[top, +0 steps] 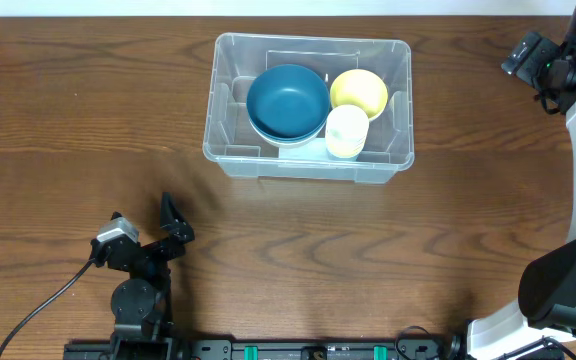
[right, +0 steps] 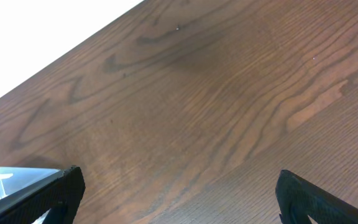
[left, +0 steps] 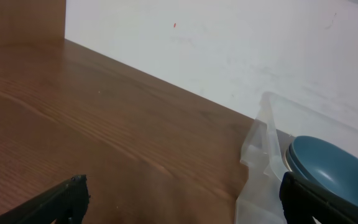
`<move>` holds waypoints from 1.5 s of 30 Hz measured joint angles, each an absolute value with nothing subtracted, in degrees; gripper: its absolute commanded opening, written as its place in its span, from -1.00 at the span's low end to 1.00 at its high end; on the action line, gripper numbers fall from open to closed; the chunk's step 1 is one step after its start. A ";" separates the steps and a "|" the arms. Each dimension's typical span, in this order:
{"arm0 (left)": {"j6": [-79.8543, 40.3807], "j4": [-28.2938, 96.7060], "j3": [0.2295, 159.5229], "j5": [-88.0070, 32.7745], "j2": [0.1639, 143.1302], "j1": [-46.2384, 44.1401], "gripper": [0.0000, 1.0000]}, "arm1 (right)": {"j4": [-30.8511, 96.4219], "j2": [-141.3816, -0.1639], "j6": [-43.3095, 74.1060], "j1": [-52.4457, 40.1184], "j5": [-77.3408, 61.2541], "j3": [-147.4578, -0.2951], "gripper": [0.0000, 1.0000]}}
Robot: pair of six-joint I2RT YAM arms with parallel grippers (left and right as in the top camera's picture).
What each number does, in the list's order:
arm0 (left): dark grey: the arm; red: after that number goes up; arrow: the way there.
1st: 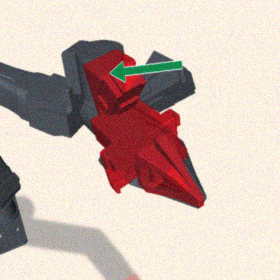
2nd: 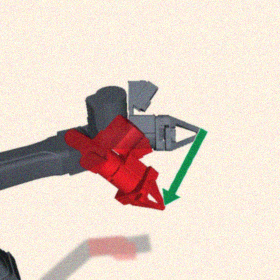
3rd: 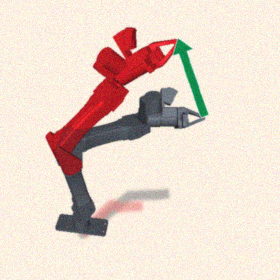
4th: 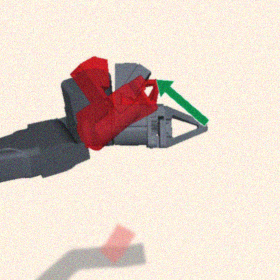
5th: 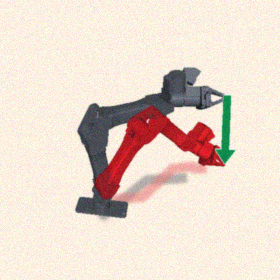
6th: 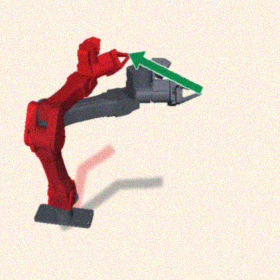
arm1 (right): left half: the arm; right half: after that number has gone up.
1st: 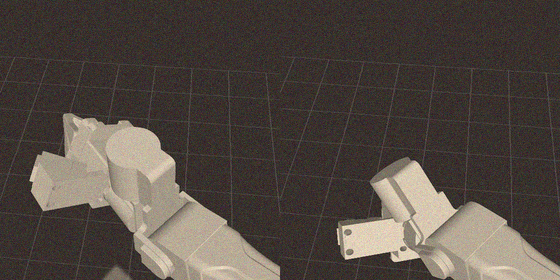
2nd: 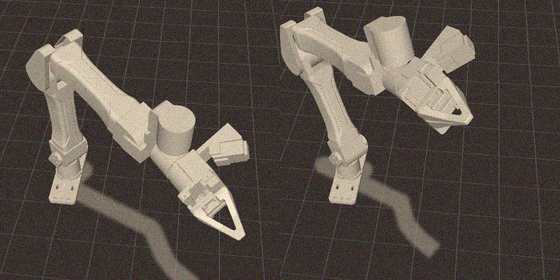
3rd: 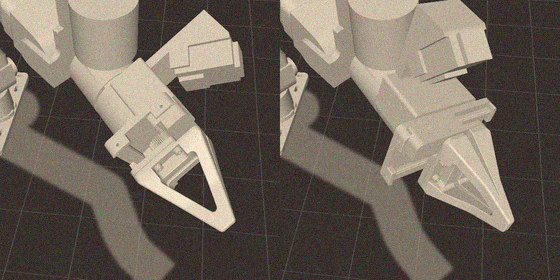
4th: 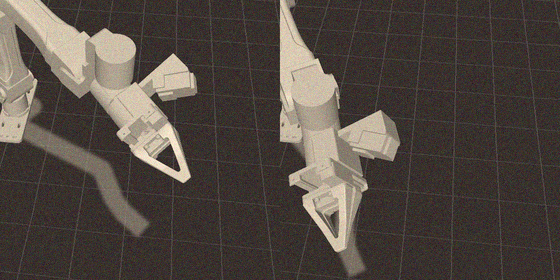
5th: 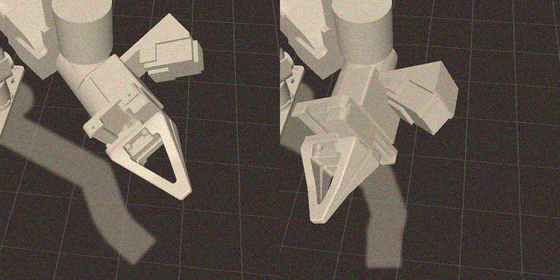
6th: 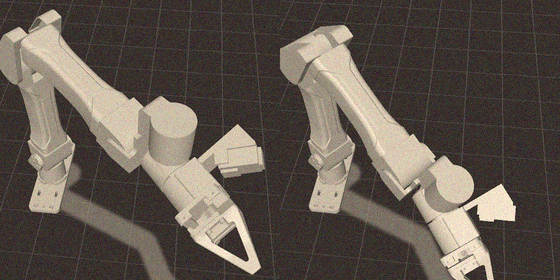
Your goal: Pack container
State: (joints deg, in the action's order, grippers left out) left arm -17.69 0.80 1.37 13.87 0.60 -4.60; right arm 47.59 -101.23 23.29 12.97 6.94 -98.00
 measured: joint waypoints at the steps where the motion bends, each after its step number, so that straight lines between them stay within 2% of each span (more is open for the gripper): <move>1: -17.69 0.80 1.37 13.87 0.60 -4.60 0.96 | 47.62 -101.23 23.29 12.97 6.94 -98.00 0.98; 26: -17.54 0.82 1.39 13.87 0.60 -4.60 0.96 | 48.38 -99.02 23.29 12.14 7.14 -98.00 0.98; 31: -17.52 0.84 1.39 13.87 0.60 -4.60 0.96 | 48.60 -90.30 23.31 6.83 7.14 -97.65 0.98; 37: -17.52 0.91 1.43 13.82 0.60 -4.60 0.96 | 48.18 -73.21 23.29 -0.43 6.85 -92.27 0.98; 40: -17.52 1.02 1.48 13.78 0.60 -4.60 0.96 | 46.94 -63.42 23.29 -1.96 6.92 -83.83 0.98; 45: -17.52 1.13 1.54 13.63 0.60 -4.60 0.96 | 37.67 -47.51 23.22 -2.22 7.09 -64.07 0.99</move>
State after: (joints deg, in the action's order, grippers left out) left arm -17.52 1.13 1.54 13.63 0.60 -4.60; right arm 37.67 -47.51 23.22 -2.22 7.09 -64.07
